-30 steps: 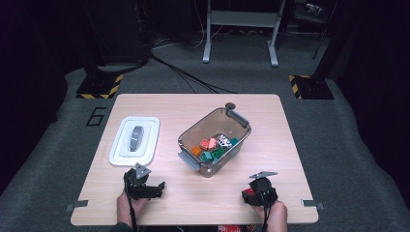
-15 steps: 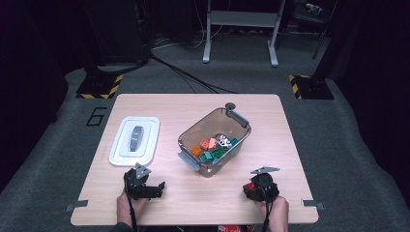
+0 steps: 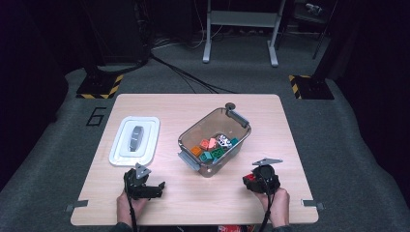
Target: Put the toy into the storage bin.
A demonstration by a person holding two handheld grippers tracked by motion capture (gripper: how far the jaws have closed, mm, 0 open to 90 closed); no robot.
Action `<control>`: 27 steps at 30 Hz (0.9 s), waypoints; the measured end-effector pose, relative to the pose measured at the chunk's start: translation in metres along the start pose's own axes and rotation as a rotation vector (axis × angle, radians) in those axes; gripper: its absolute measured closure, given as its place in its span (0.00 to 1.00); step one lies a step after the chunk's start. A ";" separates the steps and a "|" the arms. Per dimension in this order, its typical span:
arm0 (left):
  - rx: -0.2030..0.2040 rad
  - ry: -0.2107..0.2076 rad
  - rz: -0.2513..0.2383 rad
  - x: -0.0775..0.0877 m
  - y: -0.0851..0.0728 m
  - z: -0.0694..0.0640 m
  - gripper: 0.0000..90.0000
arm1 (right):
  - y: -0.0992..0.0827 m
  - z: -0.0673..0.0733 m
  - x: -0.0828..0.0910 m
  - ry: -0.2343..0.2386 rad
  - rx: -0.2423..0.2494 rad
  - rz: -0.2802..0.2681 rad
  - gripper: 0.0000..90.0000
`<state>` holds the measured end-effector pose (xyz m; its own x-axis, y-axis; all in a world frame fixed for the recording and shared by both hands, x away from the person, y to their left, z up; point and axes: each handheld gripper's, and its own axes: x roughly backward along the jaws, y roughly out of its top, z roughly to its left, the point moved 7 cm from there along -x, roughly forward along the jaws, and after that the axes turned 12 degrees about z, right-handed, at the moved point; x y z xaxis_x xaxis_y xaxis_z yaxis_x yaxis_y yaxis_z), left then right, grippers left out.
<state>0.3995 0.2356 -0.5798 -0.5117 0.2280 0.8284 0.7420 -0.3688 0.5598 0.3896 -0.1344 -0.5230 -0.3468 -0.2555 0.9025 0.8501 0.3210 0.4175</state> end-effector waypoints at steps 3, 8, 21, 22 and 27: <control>0.000 0.000 0.000 0.000 0.000 0.000 0.00 | 0.008 0.000 0.004 -0.001 0.007 -0.013 0.65; 0.000 0.000 0.000 0.000 0.000 0.000 0.00 | 0.021 -0.003 0.012 -0.011 0.017 -0.038 0.65; 0.000 -0.001 0.001 0.000 0.000 0.000 0.00 | 0.058 -0.008 0.039 -0.045 0.034 -0.102 0.65; 0.000 -0.001 0.001 0.000 0.000 0.000 0.00 | 0.061 -0.009 0.041 -0.047 0.032 -0.107 0.65; -0.001 -0.001 0.001 0.000 0.000 0.000 0.00 | 0.075 -0.009 0.051 -0.060 0.056 -0.132 0.65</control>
<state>0.3996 0.2358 -0.5798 -0.5103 0.2283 0.8291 0.7424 -0.3696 0.5588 0.4389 -0.1318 -0.4467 -0.4786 -0.2446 0.8433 0.7727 0.3387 0.5368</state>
